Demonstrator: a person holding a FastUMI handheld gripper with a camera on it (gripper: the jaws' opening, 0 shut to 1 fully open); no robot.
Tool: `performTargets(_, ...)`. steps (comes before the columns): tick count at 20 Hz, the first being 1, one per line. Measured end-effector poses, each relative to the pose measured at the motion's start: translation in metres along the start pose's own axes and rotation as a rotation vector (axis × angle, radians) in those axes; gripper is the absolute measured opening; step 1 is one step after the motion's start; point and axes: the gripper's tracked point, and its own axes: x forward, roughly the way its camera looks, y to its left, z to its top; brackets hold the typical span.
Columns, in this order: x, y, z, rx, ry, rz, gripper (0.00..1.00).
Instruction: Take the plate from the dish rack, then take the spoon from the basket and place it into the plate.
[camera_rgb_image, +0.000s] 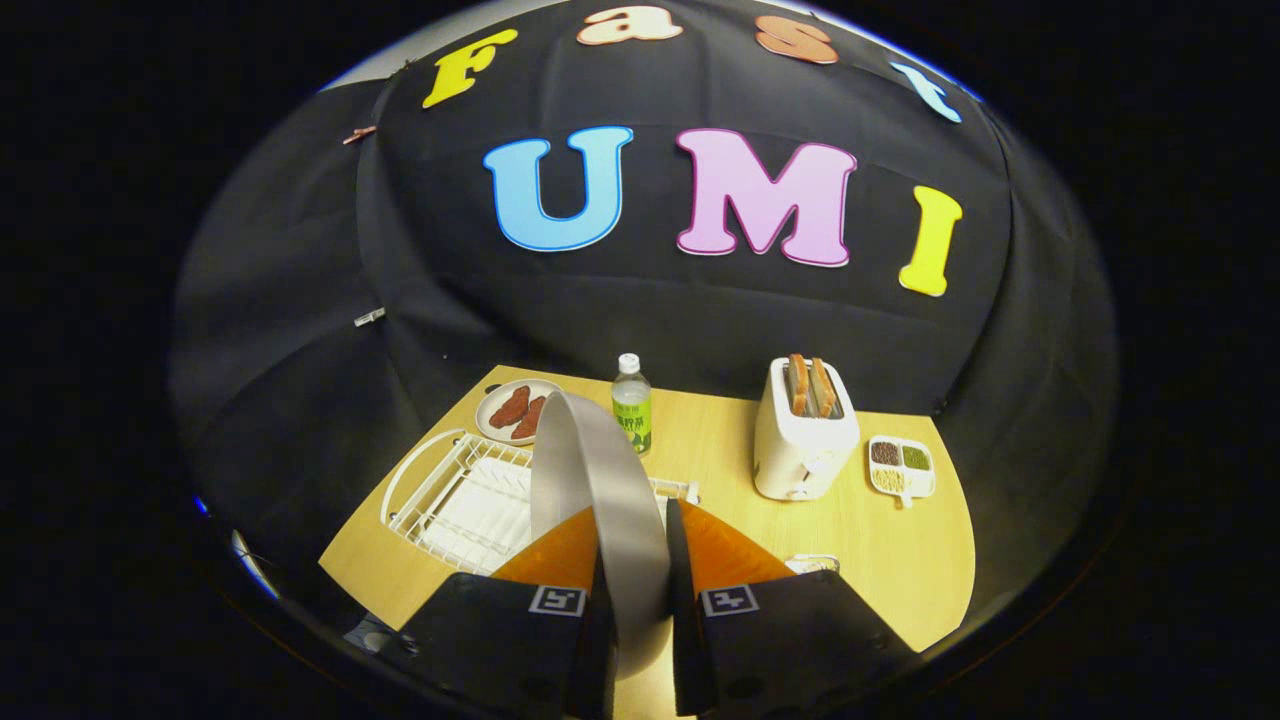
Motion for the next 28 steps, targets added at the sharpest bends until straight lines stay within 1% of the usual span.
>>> performTargets(2, -0.023, -0.022, -0.025, 0.066, 0.037, 0.008, 0.27)
performTargets(5, -0.051, -0.054, -0.065, 0.199, 0.087, 0.010, 0.27)
performTargets(8, -0.073, -0.091, -0.109, 0.329, 0.126, -0.026, 0.27)
performTargets(12, -0.092, -0.126, -0.178, 0.410, 0.218, -0.074, 0.27)
performTargets(14, -0.090, -0.135, -0.210, 0.461, 0.277, -0.088, 0.27)
performTargets(16, -0.082, -0.136, -0.238, 0.519, 0.324, -0.080, 0.27)
performTargets(22, -0.050, -0.120, -0.285, 0.647, 0.418, -0.024, 0.27)
performTargets(26, -0.032, -0.115, -0.311, 0.661, 0.453, -0.030, 0.27)
performTargets(28, -0.031, -0.117, -0.311, 0.665, 0.454, -0.040, 0.27)
